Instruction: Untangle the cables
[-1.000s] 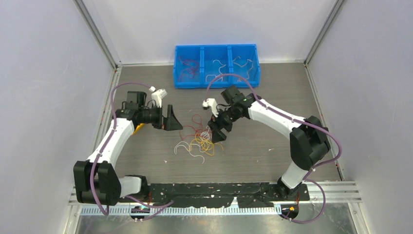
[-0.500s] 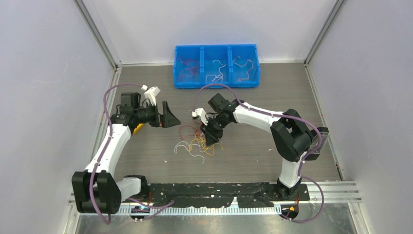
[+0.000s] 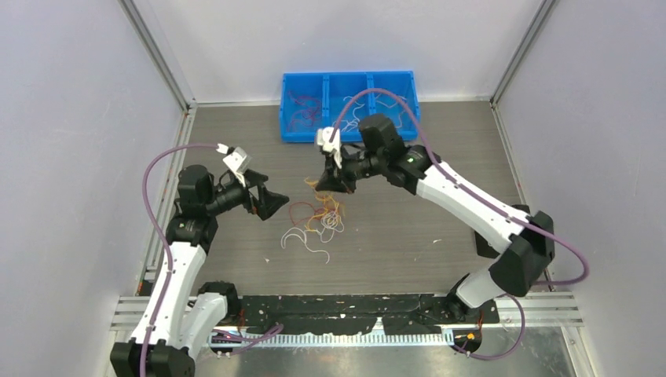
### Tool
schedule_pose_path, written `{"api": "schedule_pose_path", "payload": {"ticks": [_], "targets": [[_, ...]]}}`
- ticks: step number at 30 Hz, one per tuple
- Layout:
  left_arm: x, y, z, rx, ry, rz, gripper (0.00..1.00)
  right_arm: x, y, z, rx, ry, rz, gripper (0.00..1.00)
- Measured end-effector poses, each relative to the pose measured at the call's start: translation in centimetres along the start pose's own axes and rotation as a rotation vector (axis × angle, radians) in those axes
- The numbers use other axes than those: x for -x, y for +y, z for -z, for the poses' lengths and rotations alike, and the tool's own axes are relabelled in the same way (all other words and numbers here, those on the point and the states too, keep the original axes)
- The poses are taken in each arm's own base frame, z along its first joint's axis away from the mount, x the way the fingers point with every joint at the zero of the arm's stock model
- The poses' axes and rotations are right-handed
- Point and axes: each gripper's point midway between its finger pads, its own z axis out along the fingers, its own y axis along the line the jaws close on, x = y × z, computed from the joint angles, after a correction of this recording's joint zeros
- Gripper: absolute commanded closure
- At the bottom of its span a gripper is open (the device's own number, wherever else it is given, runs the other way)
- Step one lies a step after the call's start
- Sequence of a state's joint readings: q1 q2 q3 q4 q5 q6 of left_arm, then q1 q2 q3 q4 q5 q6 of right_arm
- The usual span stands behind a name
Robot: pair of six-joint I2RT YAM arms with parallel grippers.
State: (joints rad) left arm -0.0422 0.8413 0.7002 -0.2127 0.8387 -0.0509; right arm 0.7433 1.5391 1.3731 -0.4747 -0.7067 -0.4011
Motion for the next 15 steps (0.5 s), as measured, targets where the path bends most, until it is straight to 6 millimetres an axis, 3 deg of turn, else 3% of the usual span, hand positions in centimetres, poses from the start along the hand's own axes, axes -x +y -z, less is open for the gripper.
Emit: {"api": "schedule_pose_path", "payload": {"ticks": [4, 7, 11, 15], "targets": [[1.7, -1.5, 0.0, -0.043, -0.058, -0.17, 0.01, 8.5, 0.5, 3.1, -0.038, -0.211, 0.116, 0.95], [2.5, -3.4, -0.9, -0.097, -0.082, -0.257, 0.01, 11.9, 1.0, 4.3, -0.034, -0.296, 0.132, 0.94], [3.8, -6.0, -2.2, -0.175, -0.129, -0.349, 0.01, 14.6, 1.5, 5.4, -0.025, -0.364, 0.119, 0.95], [3.6, -6.3, -3.6, -0.203, -0.123, -0.352, 0.21, 18.2, 1.9, 7.2, -0.037, -0.446, 0.128, 0.95]]}}
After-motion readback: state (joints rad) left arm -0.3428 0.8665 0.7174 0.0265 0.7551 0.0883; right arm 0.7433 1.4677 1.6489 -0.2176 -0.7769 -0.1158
